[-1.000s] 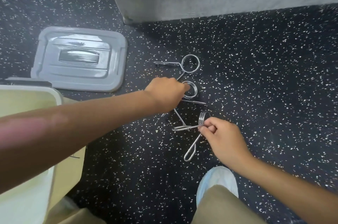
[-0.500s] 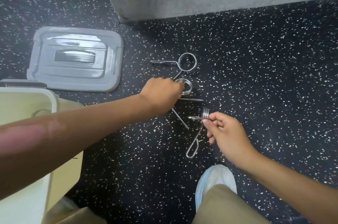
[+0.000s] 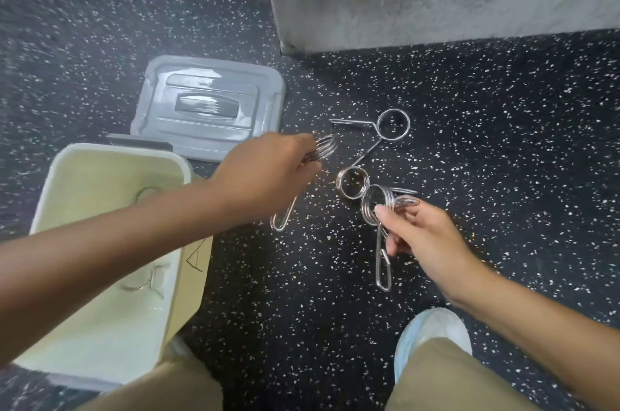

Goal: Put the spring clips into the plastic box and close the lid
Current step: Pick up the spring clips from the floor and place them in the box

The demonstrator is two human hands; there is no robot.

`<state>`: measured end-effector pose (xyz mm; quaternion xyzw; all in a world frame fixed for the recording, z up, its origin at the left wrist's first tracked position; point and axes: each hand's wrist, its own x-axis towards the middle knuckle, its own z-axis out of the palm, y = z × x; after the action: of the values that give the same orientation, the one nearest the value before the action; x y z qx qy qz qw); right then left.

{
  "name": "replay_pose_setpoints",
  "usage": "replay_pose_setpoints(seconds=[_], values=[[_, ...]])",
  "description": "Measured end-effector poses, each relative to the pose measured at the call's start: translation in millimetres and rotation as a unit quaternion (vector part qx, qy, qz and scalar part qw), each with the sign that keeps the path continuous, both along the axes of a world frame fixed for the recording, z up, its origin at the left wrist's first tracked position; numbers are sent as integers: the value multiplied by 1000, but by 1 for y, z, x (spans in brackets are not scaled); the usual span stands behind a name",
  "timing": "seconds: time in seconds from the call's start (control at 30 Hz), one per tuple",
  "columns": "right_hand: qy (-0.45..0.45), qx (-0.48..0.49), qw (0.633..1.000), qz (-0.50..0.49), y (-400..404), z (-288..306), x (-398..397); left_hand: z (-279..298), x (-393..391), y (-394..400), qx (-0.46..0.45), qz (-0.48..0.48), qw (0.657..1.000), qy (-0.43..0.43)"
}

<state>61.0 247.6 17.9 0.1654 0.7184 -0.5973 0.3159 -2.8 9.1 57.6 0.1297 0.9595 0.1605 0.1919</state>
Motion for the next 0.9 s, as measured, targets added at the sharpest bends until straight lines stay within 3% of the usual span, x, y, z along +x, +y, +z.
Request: replay_pose_setpoints(seconds=[0.2, 0.33, 0.5, 0.67, 0.8, 0.9], values=[[22, 62, 997, 45, -35, 22, -2, 43, 33, -45, 55, 124, 991, -11], [-41, 99, 992, 68, -52, 33, 0, 57, 54, -71, 58, 191, 980, -4], [-51, 80, 994, 58, -76, 40, 4, 60, 81, -115, 92, 249, 963, -33], [-30, 52, 997, 53, -93, 51, 7, 56, 110, -157, 165, 336, 923, -88], [-56, 46, 996, 55, -101, 52, 12, 48, 132, -176, 232, 435, 862, -119], [-71, 49, 994, 59, -106, 48, 15, 32, 144, -180, 297, 554, 759, -173]])
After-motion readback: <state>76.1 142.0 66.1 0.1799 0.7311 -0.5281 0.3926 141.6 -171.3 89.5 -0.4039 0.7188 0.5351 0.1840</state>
